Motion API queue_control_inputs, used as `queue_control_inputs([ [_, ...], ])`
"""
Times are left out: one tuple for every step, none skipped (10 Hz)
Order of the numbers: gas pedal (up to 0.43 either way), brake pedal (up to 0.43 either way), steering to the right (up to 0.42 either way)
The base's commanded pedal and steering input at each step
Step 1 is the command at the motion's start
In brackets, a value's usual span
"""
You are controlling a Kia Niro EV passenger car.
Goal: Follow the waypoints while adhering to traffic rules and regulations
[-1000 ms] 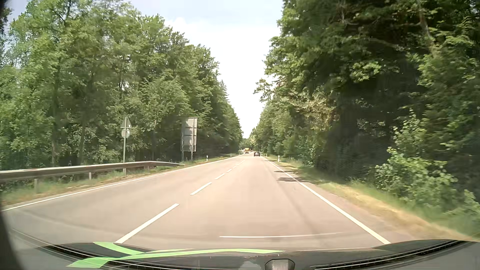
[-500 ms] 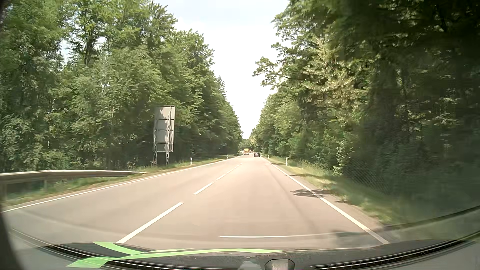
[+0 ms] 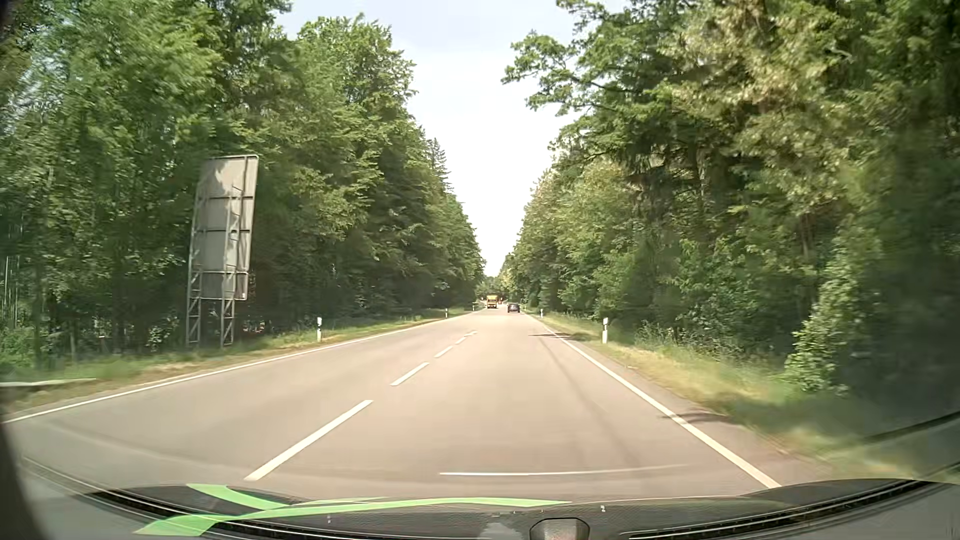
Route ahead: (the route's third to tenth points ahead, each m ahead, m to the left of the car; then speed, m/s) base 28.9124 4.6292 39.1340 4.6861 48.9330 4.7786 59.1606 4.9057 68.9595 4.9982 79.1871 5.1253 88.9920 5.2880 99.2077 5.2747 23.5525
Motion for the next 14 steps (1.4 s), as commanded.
queue_control_inputs([
  [0.311, 0.0, -0.002],
  [0.311, 0.0, -0.003],
  [0.311, 0.0, -0.003],
  [0.311, 0.0, -0.002],
  [0.311, 0.0, -0.003],
  [0.311, 0.0, -0.003],
  [0.311, 0.0, -0.002],
  [0.311, 0.0, -0.003],
  [0.311, 0.0, -0.002],
  [0.311, 0.0, -0.002],
  [0.299, 0.0, -0.003],
  [0.299, 0.0, -0.002],
  [0.299, 0.0, -0.002],
  [0.299, 0.0, -0.002],
])
